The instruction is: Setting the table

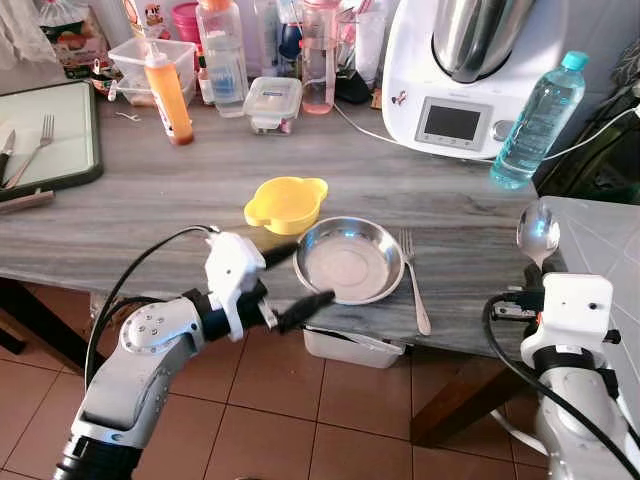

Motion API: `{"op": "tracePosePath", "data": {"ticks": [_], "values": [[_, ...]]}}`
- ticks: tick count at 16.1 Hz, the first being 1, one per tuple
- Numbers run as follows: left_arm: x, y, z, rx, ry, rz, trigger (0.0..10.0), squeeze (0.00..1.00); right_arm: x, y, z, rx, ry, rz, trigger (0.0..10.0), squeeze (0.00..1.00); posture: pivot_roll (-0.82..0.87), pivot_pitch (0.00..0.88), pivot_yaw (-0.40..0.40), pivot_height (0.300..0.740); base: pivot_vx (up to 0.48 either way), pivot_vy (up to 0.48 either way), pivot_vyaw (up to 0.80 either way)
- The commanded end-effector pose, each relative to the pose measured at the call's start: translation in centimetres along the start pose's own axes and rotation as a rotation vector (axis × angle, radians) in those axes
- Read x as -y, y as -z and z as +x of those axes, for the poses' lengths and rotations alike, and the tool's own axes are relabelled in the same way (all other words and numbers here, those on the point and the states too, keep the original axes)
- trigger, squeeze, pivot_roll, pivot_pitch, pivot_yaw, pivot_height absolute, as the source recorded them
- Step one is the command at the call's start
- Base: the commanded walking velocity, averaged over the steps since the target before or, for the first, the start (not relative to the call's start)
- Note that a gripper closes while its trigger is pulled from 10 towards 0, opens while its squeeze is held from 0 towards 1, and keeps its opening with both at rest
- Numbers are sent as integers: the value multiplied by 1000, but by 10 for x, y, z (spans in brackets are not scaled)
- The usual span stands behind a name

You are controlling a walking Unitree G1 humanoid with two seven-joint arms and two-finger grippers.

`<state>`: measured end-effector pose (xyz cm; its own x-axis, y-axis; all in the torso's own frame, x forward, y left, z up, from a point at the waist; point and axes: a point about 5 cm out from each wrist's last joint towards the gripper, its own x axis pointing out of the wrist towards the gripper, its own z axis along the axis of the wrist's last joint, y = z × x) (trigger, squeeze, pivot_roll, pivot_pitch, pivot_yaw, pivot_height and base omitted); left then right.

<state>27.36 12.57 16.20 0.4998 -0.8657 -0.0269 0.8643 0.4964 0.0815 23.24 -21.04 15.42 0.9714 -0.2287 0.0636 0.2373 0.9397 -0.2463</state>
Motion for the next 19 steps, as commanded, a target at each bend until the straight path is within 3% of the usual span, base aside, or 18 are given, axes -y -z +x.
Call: {"op": "tracePosePath", "data": {"ticks": [1, 6, 12, 19], "values": [[5, -7, 4, 7, 63, 17, 10000, 0, 4, -3, 1, 2, 4, 5, 10000, 0, 100, 148, -28, 740, 0, 0, 0], [15, -4, 8, -49, 202, 27, 10000, 0, 3, 2, 6, -67, -74, 15, 10000, 0, 78, 161, -20, 740, 0, 0, 0], [20, -2, 13, -44, 201, 9, 10000, 0, -10, 16, 23, -151, -197, 156, 10000, 0, 87, 168, -21, 740, 0, 0, 0], [22, -1, 14, -43, 197, 6, 10000, 0, -23, 24, 44, -194, -232, 259, 10000, 0, 99, 163, -26, 740, 0, 0, 0]]}}
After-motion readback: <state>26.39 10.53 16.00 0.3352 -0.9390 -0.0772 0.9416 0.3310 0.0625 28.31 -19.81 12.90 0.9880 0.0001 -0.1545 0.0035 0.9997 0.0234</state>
